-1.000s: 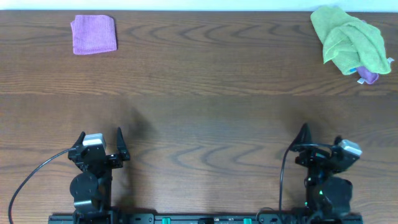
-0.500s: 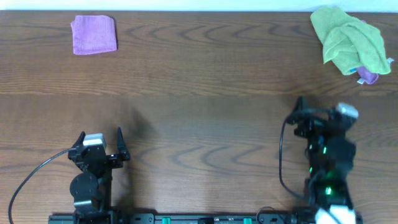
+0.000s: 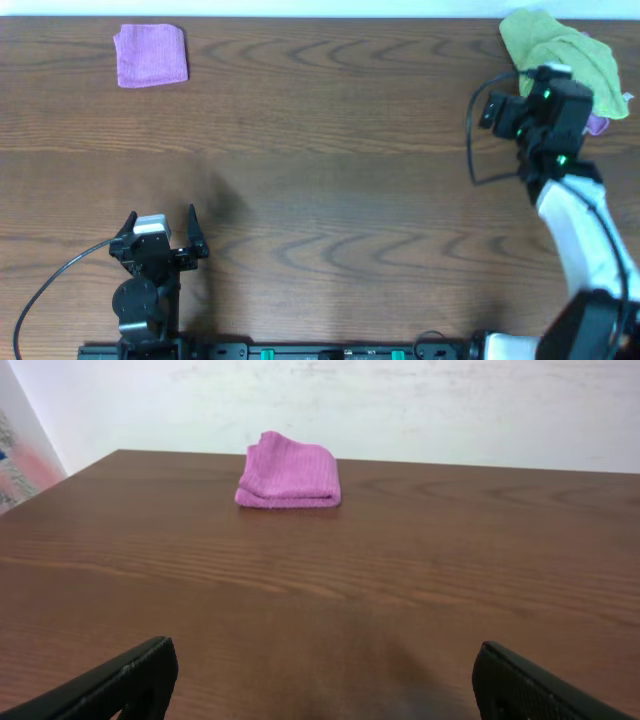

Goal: Fold the cloth
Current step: 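Reach the right gripper to the crumpled green cloth at top right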

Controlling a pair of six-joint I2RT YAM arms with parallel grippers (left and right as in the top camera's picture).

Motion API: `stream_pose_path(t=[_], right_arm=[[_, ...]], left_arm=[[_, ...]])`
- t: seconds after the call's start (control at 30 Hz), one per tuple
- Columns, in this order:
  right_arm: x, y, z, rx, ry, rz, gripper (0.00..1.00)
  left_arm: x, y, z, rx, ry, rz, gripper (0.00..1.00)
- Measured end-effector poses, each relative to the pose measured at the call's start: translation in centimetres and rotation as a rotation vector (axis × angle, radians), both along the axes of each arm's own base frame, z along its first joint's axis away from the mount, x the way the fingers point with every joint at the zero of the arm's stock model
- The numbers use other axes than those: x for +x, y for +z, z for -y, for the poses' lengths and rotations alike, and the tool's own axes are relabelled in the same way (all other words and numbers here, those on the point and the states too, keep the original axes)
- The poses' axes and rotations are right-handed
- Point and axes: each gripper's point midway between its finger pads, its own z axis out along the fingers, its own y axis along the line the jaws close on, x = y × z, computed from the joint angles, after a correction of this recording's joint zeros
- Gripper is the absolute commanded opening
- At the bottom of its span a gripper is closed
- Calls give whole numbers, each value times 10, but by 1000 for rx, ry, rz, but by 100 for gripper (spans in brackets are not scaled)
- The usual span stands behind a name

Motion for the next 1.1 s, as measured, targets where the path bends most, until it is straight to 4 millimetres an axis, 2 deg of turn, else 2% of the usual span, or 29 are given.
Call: stream_pose_path(t=[0.17,0.37,0.47,0.63,0.77,0.87,1.1], right_arm=[[24,-15,43,-12,-73,-41,99],[51,-36,85,-10,-134,-103,97],[66,-48,101,-14,-146,-136,97],[84,-56,125,-48,-167,-182,96],[90,-57,144,-91,-189,-211,95],[87,-59,154,-122,-198,-238,95],[74,-67,164,-142,-204,-298,93]], left_arm=[[0,0,0,0,0,0,95],[0,0,0,0,0,0,95],[0,0,0,0,0,0,95],[0,0,0,0,0,0,96],[0,0,0,0,0,0,96],[0,0,0,0,0,0,95],[0,0,0,0,0,0,95]])
